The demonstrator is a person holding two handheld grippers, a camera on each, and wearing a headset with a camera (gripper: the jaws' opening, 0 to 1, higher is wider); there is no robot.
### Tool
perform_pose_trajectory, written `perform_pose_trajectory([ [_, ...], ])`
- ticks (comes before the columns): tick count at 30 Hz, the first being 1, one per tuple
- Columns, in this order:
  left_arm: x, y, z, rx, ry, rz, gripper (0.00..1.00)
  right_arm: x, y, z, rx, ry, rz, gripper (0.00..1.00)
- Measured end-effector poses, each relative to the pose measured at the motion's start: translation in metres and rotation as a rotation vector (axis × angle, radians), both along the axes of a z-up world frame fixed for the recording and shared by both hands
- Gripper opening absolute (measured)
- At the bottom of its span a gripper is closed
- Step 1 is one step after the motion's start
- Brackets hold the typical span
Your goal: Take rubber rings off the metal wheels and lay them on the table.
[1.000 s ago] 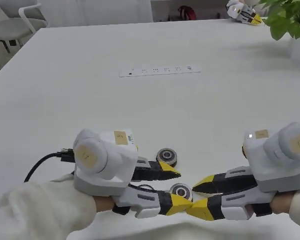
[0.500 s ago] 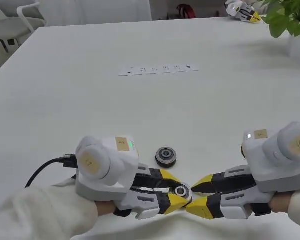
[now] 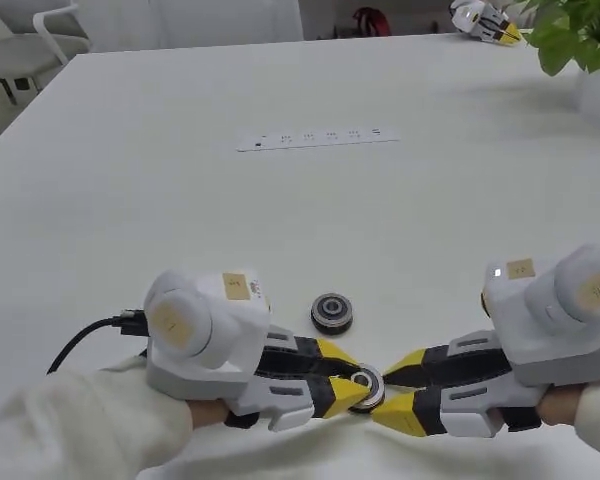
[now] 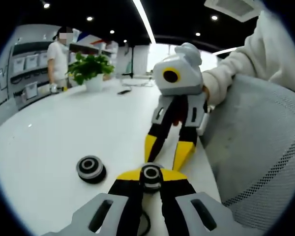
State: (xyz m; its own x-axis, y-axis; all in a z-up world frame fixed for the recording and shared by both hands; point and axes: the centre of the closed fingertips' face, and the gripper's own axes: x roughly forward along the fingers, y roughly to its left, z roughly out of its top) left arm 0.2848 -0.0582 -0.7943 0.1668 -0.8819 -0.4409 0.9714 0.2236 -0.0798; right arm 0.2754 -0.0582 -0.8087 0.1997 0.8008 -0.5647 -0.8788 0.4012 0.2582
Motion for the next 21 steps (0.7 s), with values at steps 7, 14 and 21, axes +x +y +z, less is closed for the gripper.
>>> perform_pose_trajectory([
  [7, -0.0008, -0.0005, -0.0007, 0.018, -0.05, -0.025, 0.14, 0.0015, -0.0001, -0.0024, -0.026, -0.046, 0.007, 0.17],
  [14, 0.0003, -0.0006, -0.0005, 0.016, -0.047, -0.018, 0.14, 0.0008, -0.0036, -0.0043, -0.061, -0.108, 0.054, 0.08],
  [21, 0.0004, -0.0006, -0.0006, 0.016, -0.046, -0.017, 0.14, 0.0024, -0.0063, -0.0041, -0.07, -0.097, 0.025, 0.0],
])
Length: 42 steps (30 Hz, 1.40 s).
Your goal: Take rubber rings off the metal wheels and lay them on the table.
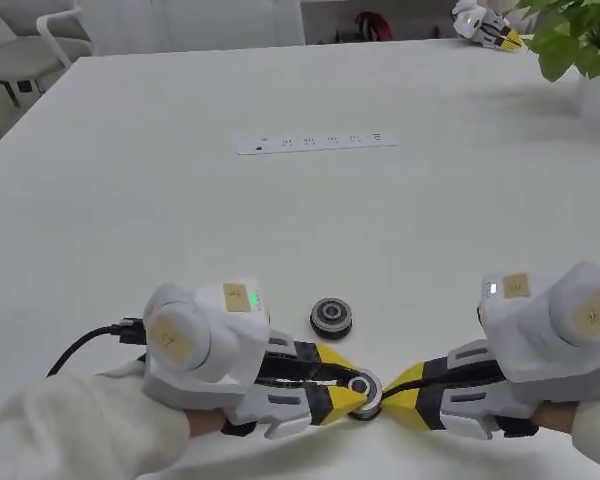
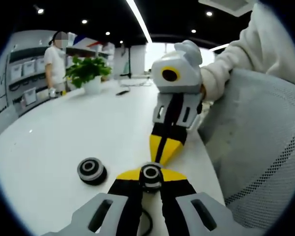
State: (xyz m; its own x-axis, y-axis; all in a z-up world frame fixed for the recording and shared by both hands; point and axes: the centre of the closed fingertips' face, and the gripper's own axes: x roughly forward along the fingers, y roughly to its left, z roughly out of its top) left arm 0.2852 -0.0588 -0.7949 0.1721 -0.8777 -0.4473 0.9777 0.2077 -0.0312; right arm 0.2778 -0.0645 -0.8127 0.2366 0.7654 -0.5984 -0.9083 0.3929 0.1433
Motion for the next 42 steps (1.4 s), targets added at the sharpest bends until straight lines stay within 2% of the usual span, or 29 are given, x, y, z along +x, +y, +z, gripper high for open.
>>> perform_pose_trajectory([
  [3, 0.0, 0.0, 0.0, -0.004, -0.004, -0.002, 0.14, 0.001, -0.002, -0.001, 0.018, 0.049, -0.038, 0.0],
  [9, 0.0, 0.001, 0.0, -0.003, -0.018, -0.005, 0.14, 0.004, -0.004, 0.002, 0.046, 0.086, -0.076, 0.0],
  [12, -0.001, 0.001, 0.0, -0.002, -0.018, -0.003, 0.14, 0.006, -0.005, 0.002, 0.073, 0.142, -0.117, 0.0],
  [19, -0.001, 0.001, 0.0, -0.004, -0.016, 0.0, 0.14, 0.007, -0.007, 0.006, 0.106, 0.17, -0.149, 0.0],
  [26, -0.001, 0.002, 0.0, -0.002, -0.018, 0.001, 0.14, 0.009, -0.007, 0.006, 0.157, 0.248, -0.202, 0.0],
  [34, -0.001, 0.002, 0.0, -0.003, -0.017, 0.001, 0.14, 0.01, -0.004, 0.012, 0.208, 0.285, -0.234, 0.0],
  [38, -0.001, 0.002, 0.0, -0.003, -0.018, 0.001, 0.14, 0.009, -0.002, 0.014, 0.216, 0.288, -0.234, 0.0],
  [42, -0.001, 0.002, 0.0, 0.002, -0.033, -0.004, 0.13, 0.007, 0.001, 0.016, 0.213, 0.274, -0.225, 0.0],
])
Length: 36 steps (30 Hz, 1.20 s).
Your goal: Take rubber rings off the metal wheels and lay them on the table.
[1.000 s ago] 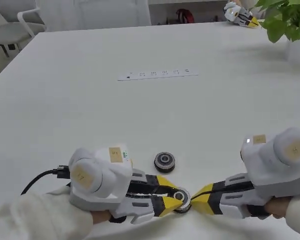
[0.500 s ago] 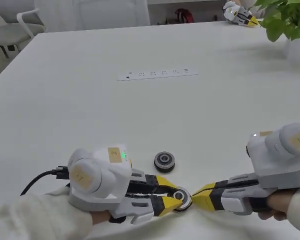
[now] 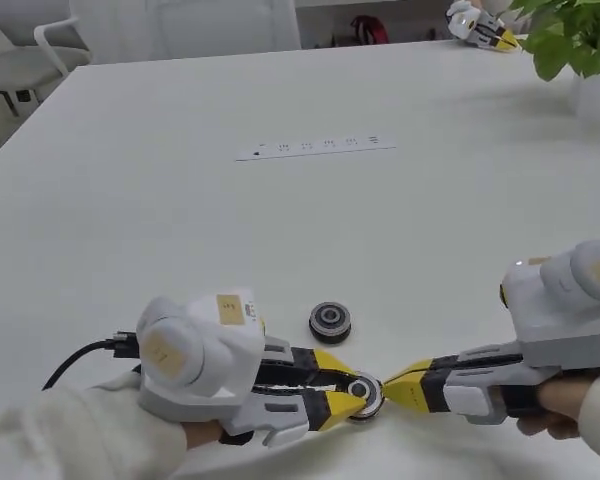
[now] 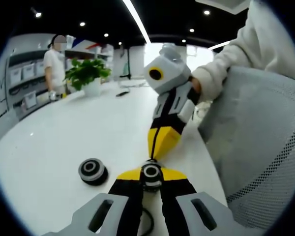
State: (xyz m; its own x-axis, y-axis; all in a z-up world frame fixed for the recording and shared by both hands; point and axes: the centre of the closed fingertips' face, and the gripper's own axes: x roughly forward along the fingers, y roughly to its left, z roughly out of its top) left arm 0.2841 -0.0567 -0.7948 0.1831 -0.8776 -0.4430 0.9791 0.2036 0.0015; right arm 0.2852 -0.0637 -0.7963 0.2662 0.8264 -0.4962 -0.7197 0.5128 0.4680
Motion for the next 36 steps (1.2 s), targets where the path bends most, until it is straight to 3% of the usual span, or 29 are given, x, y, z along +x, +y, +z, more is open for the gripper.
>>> perform_pose_trajectory([
  [36, -0.0014, -0.0014, -0.0002, 0.005, -0.016, -0.005, 0.14, -0.0028, 0.0037, 0.0061, 0.009, 0.004, 0.015, 0.0],
])
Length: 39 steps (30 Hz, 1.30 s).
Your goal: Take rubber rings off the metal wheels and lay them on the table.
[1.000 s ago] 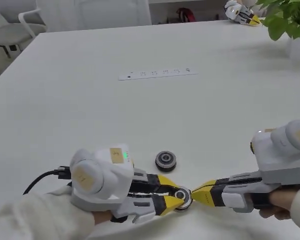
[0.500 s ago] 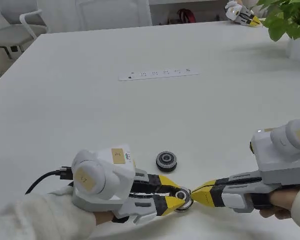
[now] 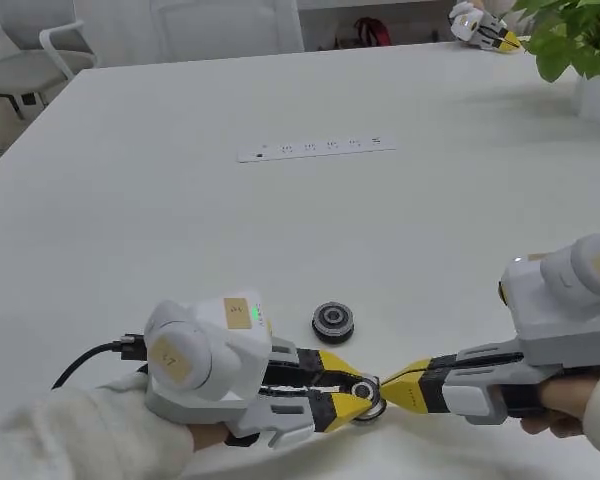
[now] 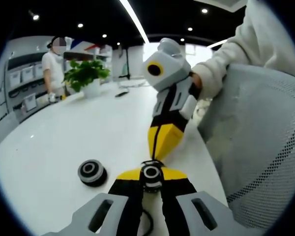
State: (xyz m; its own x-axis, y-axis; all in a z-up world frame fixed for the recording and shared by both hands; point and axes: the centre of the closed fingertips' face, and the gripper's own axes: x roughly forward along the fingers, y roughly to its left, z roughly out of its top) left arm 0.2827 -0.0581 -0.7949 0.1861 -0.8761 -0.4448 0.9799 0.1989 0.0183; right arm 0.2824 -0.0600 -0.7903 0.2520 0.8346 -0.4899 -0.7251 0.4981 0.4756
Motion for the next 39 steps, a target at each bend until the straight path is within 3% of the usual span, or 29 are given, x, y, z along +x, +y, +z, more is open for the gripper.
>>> perform_pose_trajectory([
  [39, 0.001, 0.0, 0.0, 0.007, -0.005, 0.004, 0.13, 0.002, 0.006, 0.017, 0.067, -0.03, 0.007, 0.0],
])
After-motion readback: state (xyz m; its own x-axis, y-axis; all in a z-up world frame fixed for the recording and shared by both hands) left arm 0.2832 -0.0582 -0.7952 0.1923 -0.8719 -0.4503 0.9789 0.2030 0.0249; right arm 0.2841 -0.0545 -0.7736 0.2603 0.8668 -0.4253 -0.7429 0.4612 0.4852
